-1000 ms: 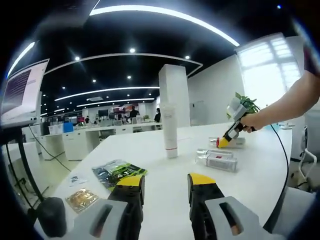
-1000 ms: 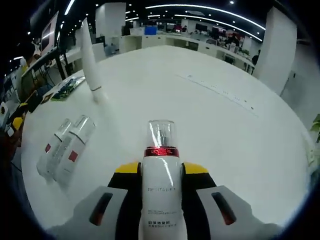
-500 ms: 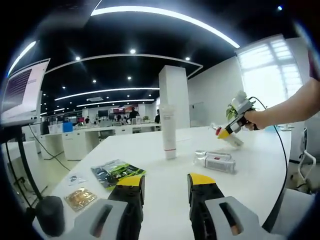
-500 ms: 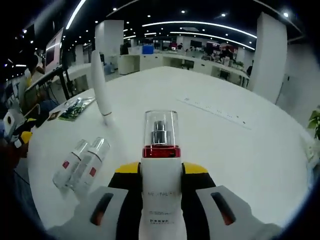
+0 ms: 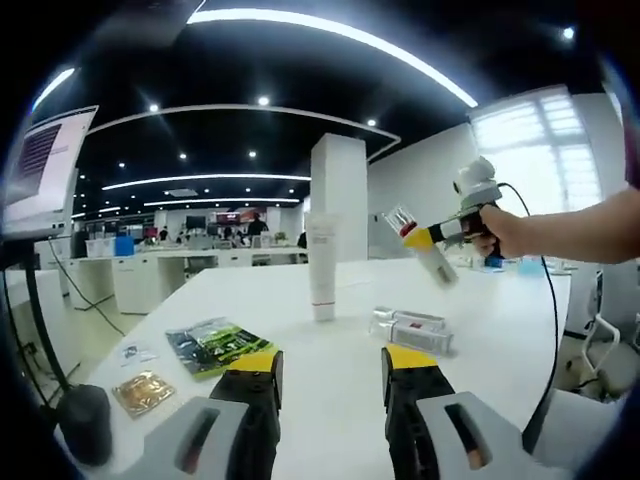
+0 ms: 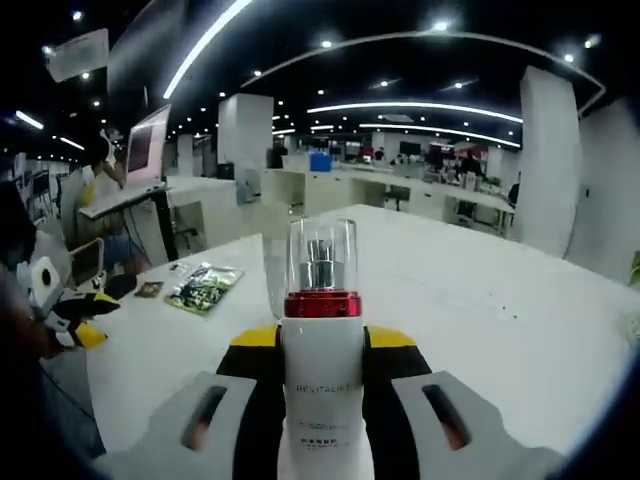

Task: Arrange the skincare products in the storage area until every visible bottle or jar stands upright without overlapping.

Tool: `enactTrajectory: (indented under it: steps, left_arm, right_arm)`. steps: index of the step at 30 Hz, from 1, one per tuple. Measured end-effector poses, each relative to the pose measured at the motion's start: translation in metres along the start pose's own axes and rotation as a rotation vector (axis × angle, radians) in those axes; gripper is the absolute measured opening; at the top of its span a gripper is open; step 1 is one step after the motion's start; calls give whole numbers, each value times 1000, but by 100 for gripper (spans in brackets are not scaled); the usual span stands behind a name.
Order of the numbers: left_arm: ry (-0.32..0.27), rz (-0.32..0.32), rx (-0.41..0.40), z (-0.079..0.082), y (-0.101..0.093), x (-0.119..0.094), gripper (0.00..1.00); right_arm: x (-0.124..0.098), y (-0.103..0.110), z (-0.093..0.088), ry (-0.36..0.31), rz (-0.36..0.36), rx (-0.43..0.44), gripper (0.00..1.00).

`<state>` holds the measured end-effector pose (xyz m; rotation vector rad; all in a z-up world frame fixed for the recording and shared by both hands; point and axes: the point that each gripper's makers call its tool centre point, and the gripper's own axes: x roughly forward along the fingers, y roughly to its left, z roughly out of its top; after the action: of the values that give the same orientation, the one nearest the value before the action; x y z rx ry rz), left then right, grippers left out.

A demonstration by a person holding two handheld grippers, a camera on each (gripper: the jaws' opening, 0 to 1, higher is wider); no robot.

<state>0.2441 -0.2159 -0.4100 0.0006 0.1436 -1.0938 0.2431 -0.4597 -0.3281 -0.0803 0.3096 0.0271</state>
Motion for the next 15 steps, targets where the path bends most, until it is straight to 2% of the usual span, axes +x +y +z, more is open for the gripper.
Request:
enactTrajectory:
  steps: [2, 3, 4, 7, 15]
  left_arm:
    - [6, -2, -19, -2, 0, 0, 40]
    - [10, -3, -22, -3, -1, 0, 40]
    - [9, -6, -23, -2, -1, -1, 40]
    - [-1, -9, -36, 0, 0, -3, 40]
    - [-19, -43, -94, 3, -4, -3, 49]
  right_arm:
    - [6, 16, 2, -4, 18, -9, 27]
    - [12, 33, 1, 0, 45, -36, 27]
    - [14, 40, 1, -1, 47, -37, 27]
    - [24, 74, 1, -17, 113, -34, 27]
    - [47, 127, 1, -39, 183, -25, 27]
